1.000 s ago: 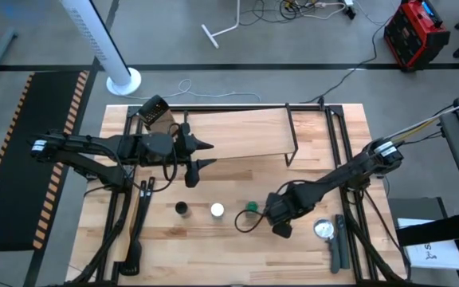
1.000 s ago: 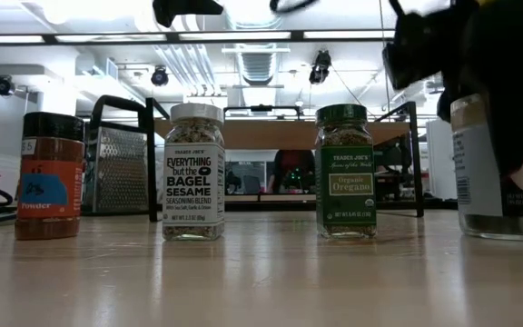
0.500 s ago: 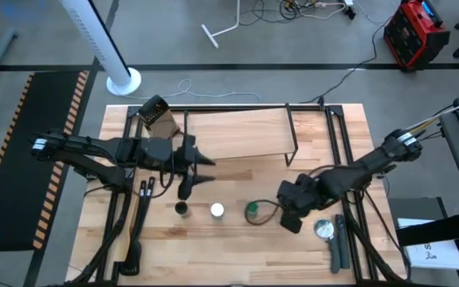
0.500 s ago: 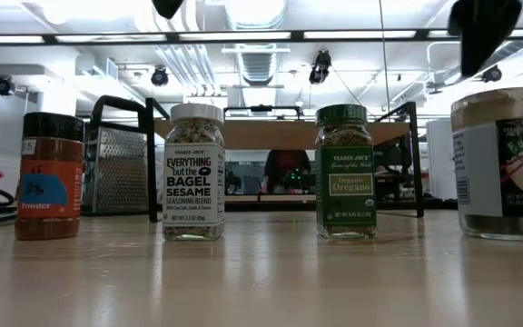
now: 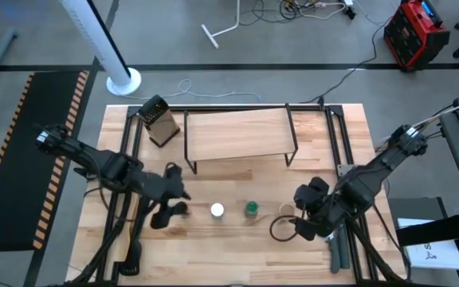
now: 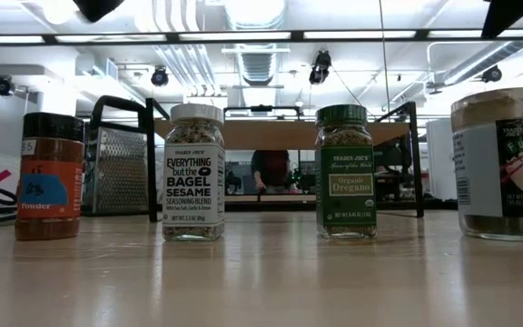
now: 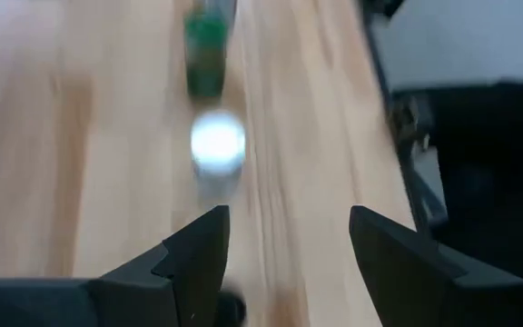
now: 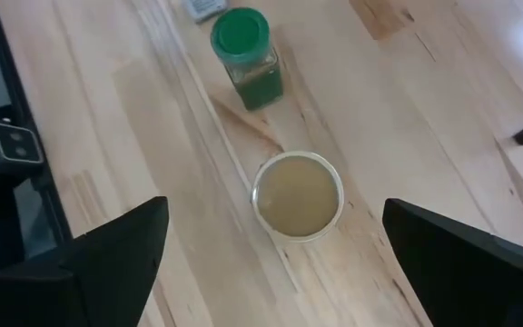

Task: Shelf spices
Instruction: Put the black seasoning bottle on the shelf

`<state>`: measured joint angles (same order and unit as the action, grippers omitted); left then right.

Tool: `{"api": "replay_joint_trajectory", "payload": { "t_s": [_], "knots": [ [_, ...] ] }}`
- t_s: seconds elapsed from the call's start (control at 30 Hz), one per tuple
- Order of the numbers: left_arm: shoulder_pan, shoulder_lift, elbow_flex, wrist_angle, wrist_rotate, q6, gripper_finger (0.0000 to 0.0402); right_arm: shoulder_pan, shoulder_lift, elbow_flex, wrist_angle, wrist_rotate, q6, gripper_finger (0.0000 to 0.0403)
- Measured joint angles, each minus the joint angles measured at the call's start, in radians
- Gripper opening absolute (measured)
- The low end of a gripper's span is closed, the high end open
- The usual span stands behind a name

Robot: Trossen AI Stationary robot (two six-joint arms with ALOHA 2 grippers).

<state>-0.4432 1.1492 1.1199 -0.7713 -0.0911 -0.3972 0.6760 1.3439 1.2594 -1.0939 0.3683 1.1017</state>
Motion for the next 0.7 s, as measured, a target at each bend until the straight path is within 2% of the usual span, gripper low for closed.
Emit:
{"api": "replay_joint_trajectory", "payload": {
  "t_s": [0.2, 0.3, 0.47, 0.7],
  "knots": [
    [-0.066, 0.011, 0.01, -0.342, 0.005, -0.288, 0.0217, 0.001, 0.046, 0.0, 0.003, 0.0, -0.012, 0.0385],
    [-0.069, 0.033, 0.002, -0.429, 0.004, -0.38, 0.0217, 0.001, 0.047, 0.0, 0.006, 0.004, -0.022, 0.0385],
    [-0.069, 0.095, -0.049, -0.424, 0.005, -0.391, 0.0217, 0.003, 0.044, 0.013, 0.008, 0.05, -0.028, 0.0385],
    [-0.069, 0.232, -0.074, -0.398, 0.0, -0.318, 0.0233, 0.005, 0.043, 0.017, 0.007, 0.053, -0.043, 0.0385]
  ]
}}
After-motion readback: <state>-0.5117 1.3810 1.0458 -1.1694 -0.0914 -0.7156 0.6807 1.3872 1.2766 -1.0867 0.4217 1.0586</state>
